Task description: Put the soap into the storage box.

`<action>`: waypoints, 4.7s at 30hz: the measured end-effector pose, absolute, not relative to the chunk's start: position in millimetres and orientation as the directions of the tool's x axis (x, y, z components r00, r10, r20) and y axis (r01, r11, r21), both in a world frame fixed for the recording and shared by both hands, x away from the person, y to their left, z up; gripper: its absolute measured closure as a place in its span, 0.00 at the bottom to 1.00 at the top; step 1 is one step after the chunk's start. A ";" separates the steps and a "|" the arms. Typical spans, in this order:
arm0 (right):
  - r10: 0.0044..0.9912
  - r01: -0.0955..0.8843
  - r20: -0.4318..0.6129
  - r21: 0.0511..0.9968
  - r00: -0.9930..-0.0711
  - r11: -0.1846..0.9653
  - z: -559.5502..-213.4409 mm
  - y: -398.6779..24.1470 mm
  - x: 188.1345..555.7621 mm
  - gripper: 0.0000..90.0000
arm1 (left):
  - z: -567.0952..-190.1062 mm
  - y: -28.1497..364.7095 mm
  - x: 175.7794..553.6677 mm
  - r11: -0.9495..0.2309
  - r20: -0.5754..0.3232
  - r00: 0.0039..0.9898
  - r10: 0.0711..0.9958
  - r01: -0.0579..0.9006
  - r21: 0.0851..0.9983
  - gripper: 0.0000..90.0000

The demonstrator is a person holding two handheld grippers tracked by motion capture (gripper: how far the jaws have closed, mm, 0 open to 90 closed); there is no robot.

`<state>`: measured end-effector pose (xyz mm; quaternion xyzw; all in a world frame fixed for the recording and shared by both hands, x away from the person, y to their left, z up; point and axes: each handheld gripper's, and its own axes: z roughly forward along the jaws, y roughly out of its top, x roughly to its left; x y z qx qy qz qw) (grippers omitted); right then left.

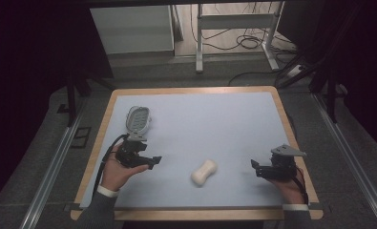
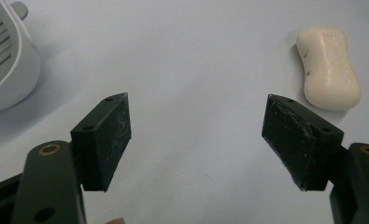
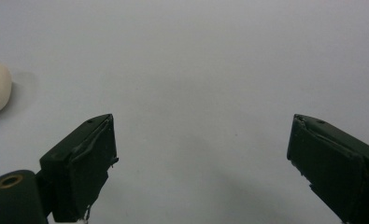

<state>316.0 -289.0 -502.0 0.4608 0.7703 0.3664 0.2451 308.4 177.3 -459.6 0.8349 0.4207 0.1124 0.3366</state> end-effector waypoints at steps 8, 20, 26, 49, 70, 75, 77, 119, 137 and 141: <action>0.893 0.533 -0.040 0.790 -0.449 0.303 -501.9 -290.9 315.9 0.09 | -458.8 163.8 309.8 -0.433 -0.105 0.637 0.763 0.626 0.649 0.27; 0.893 0.533 -0.045 0.789 -0.448 0.306 -502.9 -291.7 316.4 0.09 | -462.7 137.0 311.6 -0.469 -0.111 0.672 0.732 0.616 0.633 0.26; 0.893 0.537 -0.050 0.784 -0.448 0.313 -503.9 -291.1 316.8 0.09 | -470.1 123.4 311.6 -0.487 -0.120 0.687 0.717 0.616 0.619 0.26; 0.894 0.525 -0.060 0.791 -0.444 0.313 -503.8 -291.6 316.4 0.09 | -471.2 74.0 312.0 -0.538 -0.112 0.736 0.667 0.581 0.611 0.26; 0.898 0.532 -0.061 0.788 -0.435 0.311 -505.7 -292.8 317.1 0.09 | -479.3 28.8 313.5 -0.596 -0.101 0.776 0.623 0.554 0.581 0.27; 0.898 0.537 -0.057 0.784 -0.436 0.310 -507.3 -292.6 317.9 0.09 | -486.1 21.7 316.5 -0.610 -0.102 0.774 0.625 0.566 0.554 0.27; 0.897 0.539 -0.059 0.782 -0.437 0.314 -508.4 -291.7 318.4 0.09 | -488.7 19.3 318.0 -0.613 -0.102 0.771 0.629 0.572 0.545 0.27; 0.917 0.554 -0.052 0.783 -0.395 0.283 -506.5 -297.8 318.9 0.09 | -497.2 11.2 323.3 -0.643 -0.071 0.768 0.637 0.579 0.501 0.54; 0.920 0.557 -0.058 0.781 -0.387 0.283 -507.8 -298.5 319.5 0.09 | -498.9 11.6 325.1 -0.664 -0.060 0.787 0.614 0.556 0.499 0.55; 0.921 0.558 -0.056 0.781 -0.385 0.281 -507.4 -298.9 319.4 0.09 | -503.5 3.7 325.2 -0.695 -0.032 0.798 0.602 0.543 0.471 0.55</action>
